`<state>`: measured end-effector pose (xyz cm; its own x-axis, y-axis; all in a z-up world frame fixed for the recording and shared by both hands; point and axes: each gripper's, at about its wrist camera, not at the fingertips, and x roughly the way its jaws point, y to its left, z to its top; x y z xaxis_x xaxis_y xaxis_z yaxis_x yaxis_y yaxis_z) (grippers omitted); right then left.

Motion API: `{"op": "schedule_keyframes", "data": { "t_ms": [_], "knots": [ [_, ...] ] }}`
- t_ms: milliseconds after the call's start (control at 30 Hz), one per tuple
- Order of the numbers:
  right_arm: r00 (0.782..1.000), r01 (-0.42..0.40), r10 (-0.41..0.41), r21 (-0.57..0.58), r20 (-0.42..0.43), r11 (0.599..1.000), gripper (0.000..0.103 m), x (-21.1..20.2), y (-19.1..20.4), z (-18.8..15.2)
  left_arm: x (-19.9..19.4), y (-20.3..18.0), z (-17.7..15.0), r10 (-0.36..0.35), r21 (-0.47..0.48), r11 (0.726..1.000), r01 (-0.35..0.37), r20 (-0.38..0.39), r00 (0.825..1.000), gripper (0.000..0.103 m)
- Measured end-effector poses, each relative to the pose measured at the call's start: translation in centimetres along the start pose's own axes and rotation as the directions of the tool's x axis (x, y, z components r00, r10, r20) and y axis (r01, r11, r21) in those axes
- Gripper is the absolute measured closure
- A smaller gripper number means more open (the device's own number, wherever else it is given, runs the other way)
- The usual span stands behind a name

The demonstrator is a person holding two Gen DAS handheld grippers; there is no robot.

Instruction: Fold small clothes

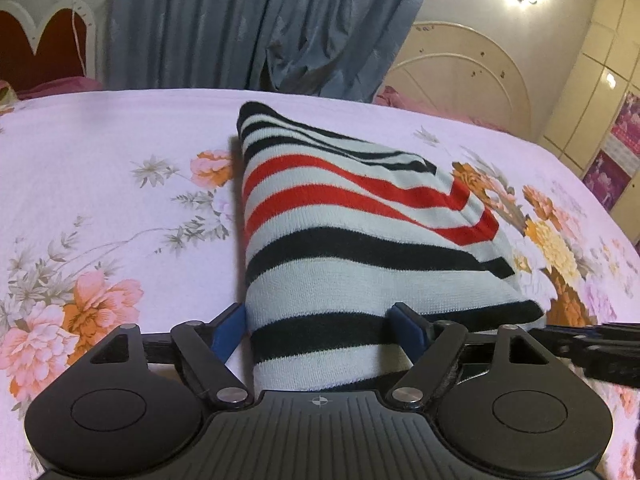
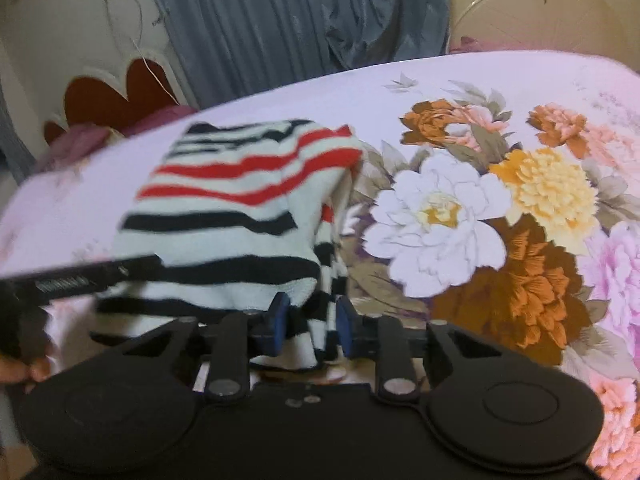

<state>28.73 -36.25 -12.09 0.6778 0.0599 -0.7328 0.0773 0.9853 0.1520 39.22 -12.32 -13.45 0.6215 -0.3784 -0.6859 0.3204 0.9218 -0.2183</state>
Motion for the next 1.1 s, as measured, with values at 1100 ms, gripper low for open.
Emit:
{"op": "schedule_keyframes", "data": {
  "t_ms": [1100],
  "knots": [
    [0.999, -0.034, 0.035, 0.105, 0.0, 0.994, 0.041, 5.5, -0.6, 11.1, 5.0, 0.9, 9.1, 0.03, -0.059, 0.998, -0.034, -0.08, 0.996, 0.023]
  ]
}}
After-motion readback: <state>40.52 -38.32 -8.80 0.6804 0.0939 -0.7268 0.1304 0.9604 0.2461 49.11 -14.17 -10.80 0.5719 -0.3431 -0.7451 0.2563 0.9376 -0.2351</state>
